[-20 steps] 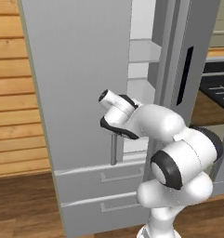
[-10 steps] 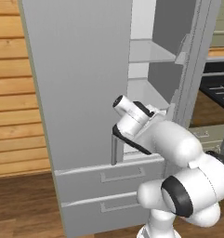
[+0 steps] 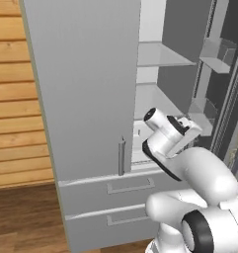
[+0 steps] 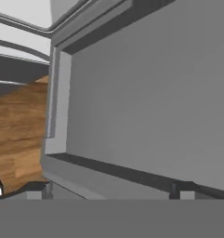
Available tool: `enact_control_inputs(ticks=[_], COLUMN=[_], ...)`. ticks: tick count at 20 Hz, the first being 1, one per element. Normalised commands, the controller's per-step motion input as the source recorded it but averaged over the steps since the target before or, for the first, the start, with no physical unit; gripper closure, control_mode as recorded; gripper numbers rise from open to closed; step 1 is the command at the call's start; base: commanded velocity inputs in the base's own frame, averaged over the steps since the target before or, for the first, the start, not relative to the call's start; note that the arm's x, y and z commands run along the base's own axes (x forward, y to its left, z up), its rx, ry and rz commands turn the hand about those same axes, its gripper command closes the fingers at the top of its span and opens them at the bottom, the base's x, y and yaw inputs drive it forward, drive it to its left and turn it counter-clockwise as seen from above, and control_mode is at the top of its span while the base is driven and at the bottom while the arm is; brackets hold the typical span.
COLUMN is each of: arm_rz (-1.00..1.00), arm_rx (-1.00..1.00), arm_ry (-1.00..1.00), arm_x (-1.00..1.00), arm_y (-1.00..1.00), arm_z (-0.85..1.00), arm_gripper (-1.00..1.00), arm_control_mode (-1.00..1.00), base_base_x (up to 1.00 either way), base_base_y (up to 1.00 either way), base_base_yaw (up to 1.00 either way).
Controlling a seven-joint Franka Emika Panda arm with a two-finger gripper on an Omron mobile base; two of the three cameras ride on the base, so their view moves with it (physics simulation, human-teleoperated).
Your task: Take the strawberry from the fridge and place it on top of the pancake, located on the dining counter.
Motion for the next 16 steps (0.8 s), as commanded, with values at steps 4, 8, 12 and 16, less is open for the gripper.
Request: enact_control_inputs(ticks=[4,8,12,16], arm_rz=[0.0,0.0,0.0,0.0], arm_rx=[0.04,0.06,0.03,0.02], arm_ry=[-0.02,-0.04,-0.06,-0.01], arm_x=[0.0,-0.04,-0.35,-0.42], arm_y=[-1.0,-0.87,-0.07,0.31], arm_z=[0.01,0.01,0.0,0.0], arm_gripper=[-1.0,-1.0,-1.0,-1.0], arm_control_mode=[-1.0,-1.0,-1.0,-1.0], base_base_x=[0.0,0.0,0.0,0.0], base_base_y=[0.0,0.0,0.0,0.0], base_base_yaw=[0.0,0.0,0.0,0.0])
